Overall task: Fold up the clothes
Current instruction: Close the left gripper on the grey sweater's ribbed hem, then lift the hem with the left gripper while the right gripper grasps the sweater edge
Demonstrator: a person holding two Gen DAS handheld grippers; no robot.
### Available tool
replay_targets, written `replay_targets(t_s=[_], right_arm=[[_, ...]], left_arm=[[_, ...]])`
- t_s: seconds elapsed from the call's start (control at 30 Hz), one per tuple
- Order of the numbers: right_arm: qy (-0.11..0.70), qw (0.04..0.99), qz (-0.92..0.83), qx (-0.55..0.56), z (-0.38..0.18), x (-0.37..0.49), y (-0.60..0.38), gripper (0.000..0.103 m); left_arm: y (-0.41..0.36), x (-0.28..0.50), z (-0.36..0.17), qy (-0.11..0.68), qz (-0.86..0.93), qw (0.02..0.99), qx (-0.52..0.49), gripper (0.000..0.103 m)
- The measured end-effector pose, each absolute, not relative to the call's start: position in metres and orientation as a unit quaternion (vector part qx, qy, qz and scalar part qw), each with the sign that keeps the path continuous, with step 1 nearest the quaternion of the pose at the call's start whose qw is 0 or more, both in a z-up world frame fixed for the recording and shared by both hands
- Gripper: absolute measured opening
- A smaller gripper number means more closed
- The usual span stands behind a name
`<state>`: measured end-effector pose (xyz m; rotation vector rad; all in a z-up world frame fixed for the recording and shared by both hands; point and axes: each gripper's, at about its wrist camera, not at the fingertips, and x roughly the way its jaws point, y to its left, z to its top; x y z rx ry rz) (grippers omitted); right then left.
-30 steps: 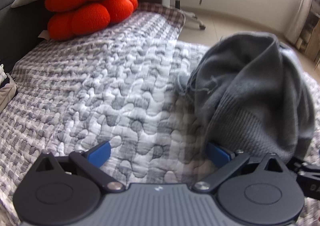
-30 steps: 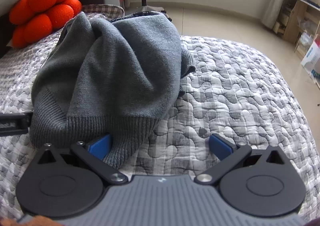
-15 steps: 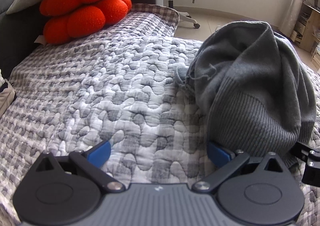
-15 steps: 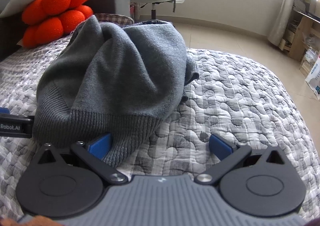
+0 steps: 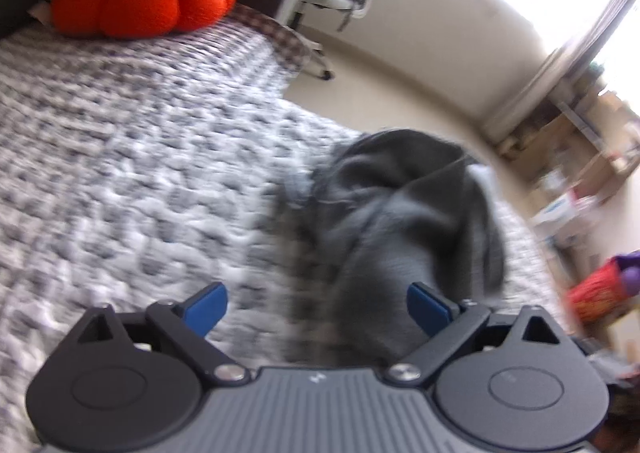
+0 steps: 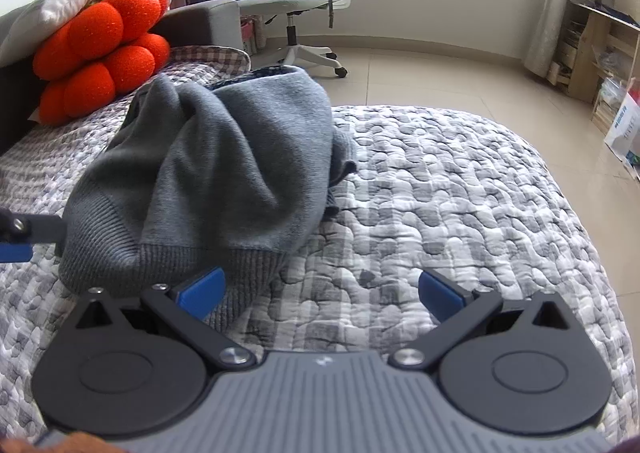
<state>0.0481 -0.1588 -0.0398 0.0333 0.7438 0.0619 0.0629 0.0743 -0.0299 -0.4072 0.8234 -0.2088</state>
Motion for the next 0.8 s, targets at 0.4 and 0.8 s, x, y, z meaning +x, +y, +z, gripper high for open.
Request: replay_targets(t_s=[0.4,0.8], right_arm=[[0.366,0.930,0.015,0.022,-0.039,0.053,-0.165,0.103],[0.367,0.929,0.001,0.048,-0.037,0.048,-0.182,0.103]], left_arm=[[0.066,0.063,-0.035,0.400,-0.131,0.871,-0.253,0.017],[0.085,0.023,-0.006,0.342,-0.070,0.905,-0.242,0.009]])
